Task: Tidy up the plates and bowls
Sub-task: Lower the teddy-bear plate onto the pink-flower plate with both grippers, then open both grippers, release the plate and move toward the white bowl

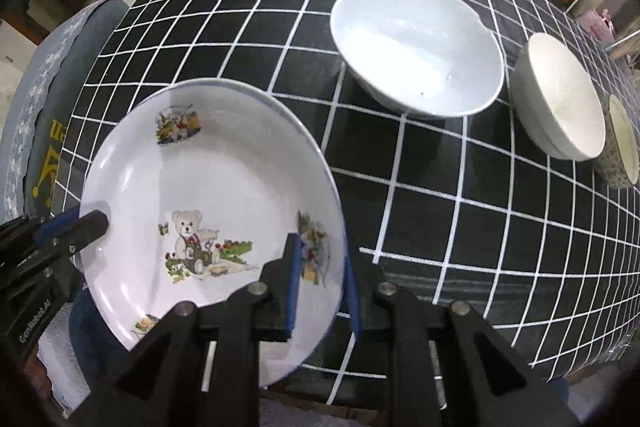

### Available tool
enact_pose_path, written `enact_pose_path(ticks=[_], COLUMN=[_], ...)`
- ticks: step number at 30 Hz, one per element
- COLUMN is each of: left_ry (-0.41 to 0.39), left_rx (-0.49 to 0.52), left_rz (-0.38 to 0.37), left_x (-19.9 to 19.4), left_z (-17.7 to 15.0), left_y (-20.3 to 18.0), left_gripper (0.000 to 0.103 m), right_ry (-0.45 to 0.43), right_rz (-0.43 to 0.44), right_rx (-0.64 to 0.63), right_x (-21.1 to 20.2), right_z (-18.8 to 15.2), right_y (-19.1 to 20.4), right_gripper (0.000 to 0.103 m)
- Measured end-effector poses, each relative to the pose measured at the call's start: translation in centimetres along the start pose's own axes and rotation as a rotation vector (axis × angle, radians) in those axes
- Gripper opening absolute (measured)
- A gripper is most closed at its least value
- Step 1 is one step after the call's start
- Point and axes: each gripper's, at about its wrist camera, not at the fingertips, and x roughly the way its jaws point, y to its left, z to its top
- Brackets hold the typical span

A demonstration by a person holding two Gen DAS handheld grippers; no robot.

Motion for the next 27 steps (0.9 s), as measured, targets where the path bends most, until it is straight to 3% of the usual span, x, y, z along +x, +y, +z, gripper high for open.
enact_pose_path(ticks=[8, 13, 16, 27], left_ry=[0.001, 0.001, -0.002, -0.007], left_rx=[-0.002, -0.019, -0.011, -0.009], left_rz=[0.011, 0.002, 0.012, 0.025], left_x=[0.0, -0.5, -0.9, -1.9], left_z=[0.0, -0.4, -0.7, -1.5], left_y=[-0.3, -0.1, -0.1, -1.0], left_gripper=[0.012, 0.016, 0.024, 0.024], right_ry=[-0.001, -0.008, -0.010, -0.008], right_rz=[0.009, 0.003, -0.014, 0.025], right_rx=[0.008, 0.003, -0.008, 0.040], right_x=[0.4, 0.4, 0.4, -0.6], right_z=[0.1, -0.3, -0.7, -1.8], right_y=[0.0, -0.1, 0.2, -0.8], right_gripper=[0.025, 0.025, 0.025, 0.028])
